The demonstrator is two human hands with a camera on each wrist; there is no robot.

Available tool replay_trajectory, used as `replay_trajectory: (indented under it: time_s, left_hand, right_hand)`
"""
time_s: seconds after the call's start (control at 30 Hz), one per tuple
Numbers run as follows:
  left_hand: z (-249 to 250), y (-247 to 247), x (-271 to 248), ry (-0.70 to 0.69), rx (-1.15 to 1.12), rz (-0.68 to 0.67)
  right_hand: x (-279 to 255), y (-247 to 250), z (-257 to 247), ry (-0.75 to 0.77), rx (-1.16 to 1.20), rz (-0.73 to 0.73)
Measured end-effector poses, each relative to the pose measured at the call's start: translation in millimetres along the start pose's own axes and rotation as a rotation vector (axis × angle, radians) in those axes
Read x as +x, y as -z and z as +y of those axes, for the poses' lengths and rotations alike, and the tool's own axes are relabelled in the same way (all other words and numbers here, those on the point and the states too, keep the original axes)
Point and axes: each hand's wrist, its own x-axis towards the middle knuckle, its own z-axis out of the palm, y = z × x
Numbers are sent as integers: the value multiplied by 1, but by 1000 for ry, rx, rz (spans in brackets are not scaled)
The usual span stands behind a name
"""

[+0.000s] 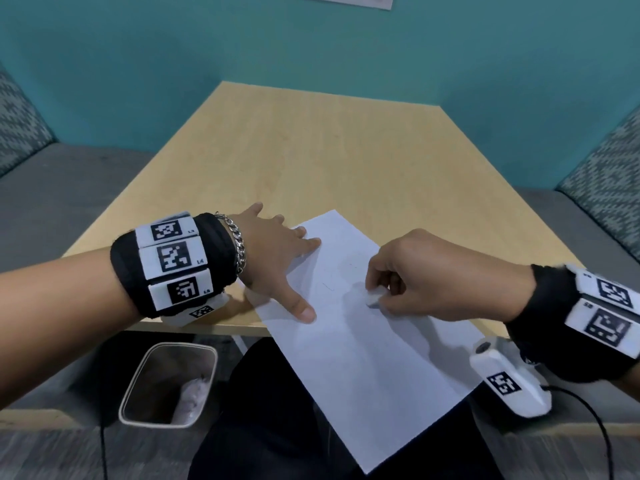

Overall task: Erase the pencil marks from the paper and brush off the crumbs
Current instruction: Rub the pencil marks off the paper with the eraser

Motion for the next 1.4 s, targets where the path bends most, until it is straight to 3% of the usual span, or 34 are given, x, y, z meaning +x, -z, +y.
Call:
replay_trajectory:
  time_s: [0.17,0.3,0.4,0.5,0.7,0.83,1.0,1.13,1.3,1.4]
  left_hand:
    - [-2,4,-9,-29,62,106]
    - [-9,7,-5,-106,-53,128]
    - [-10,3,3,-179,-130,42]
    - [-11,1,7,-188,-157,-60]
    - [-12,1,13,-174,-116,-75]
    - [-12,1,15,-151,-105,-85]
    - [-12,2,17,-133,-89,-90]
    - [-10,3,16,-117,-94,-89]
    - [-11,4,19,-129,-97,-93]
    - [-13,2,22,-142,-105,-88]
  right_hand:
    - [-1,2,21,-105,-63,-9]
    - [9,9,31,-168,-86,-5]
    - [19,10,27,-180,-116,27]
    - [27,6,15,-129,-77,68]
    - [42,-4,4,-124,-58,98]
    - [38,-10,-9,-43,-116,34]
    - [38,-2,0,-141,-136,72]
    - [36,-10,-17,-34,-160,22]
    - [44,-2,-6,-111,-133,72]
    - [40,-9,-20,-22,-145,25]
